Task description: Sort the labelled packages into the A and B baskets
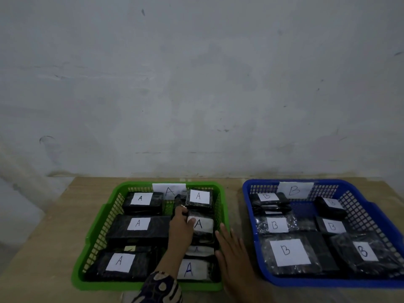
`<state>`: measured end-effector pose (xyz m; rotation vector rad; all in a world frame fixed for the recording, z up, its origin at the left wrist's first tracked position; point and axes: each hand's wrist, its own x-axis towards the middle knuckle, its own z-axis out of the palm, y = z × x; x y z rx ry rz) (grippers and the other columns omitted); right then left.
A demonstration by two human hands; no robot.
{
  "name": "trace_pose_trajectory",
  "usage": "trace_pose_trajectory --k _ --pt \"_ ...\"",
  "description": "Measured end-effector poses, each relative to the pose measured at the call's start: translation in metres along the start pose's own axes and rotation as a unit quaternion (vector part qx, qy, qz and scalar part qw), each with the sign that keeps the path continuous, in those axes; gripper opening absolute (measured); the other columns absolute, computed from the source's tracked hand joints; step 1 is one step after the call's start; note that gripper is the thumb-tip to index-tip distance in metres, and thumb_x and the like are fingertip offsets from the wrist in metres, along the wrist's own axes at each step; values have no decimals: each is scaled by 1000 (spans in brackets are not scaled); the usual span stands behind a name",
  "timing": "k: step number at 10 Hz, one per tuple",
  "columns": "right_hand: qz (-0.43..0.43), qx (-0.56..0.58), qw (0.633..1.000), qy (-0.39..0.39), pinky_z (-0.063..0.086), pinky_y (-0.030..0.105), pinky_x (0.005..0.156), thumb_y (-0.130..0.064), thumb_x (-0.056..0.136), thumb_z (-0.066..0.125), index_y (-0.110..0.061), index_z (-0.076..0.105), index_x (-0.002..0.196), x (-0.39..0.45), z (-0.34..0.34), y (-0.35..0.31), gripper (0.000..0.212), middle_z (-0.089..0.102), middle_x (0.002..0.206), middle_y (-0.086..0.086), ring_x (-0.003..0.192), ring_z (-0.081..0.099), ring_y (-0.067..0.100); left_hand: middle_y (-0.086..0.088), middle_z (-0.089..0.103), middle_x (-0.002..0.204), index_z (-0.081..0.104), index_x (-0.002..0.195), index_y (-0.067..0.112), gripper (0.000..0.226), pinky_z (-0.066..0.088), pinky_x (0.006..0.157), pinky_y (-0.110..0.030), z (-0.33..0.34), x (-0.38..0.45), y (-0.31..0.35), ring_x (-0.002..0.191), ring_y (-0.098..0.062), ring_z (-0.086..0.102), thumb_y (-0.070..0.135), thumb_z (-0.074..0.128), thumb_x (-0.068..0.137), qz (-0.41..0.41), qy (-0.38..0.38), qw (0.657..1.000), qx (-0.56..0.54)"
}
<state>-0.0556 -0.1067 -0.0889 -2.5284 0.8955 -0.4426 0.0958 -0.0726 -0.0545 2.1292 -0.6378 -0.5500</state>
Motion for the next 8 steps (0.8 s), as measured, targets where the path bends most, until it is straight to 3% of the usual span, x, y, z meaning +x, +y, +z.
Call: trace_pose_trajectory --k 1,2,3,5,7,8 --pt "7 41 999 -29 -8 10 106 -44 97 5 -43 -2 139 -1 7 6 43 -19 149 -27 137 -17 -3 -12 54 89 41 96 12 15 37 64 -30 5 0 -3 79 -25 51 11 53 88 20 8 999 48" --pt "3 68 997 -25 -18 9 103 -66 82 -11 -41 -8 138 0 9 8 62 -27 145 -26 134 -23 -5 -6 45 95 49 101 8 22 35 70 -28 -1 3 -5 90 -25 50 19 59 86 45 16 992 119" --pt "35 56 993 -94 -22 14 100 -78 49 -32 -29 -16 131 -1 -6 4 97 -30 138 -16 134 -24 3 -3 42 95 54 98 7 19 36 74 -26 -9 1 -4 88 -21 49 19 60 85 53 19 993 106" --pt "45 70 990 -110 -23 13 103 -79 48 -31 -29 -18 131 -5 -21 -5 98 -30 139 -14 129 -29 -4 0 44 96 57 102 8 17 34 72 -23 -35 -22 -7 85 -14 46 16 55 88 88 70 988 102" --pt "14 20 990 -136 -19 25 105 -78 37 -38 -21 -22 131 -10 -40 -6 111 -31 138 -5 128 -30 5 -3 58 102 57 101 14 15 41 72 -24 -56 -52 -15 90 -16 53 21 56 87 105 90 977 165" --pt "7 8 990 -138 -17 26 106 -79 37 -38 -19 -7 143 -10 -45 -5 125 -28 138 -3 129 -28 10 -3 62 100 59 98 15 14 44 72 -27 -60 -67 -19 88 -18 58 22 57 87 117 109 970 183"
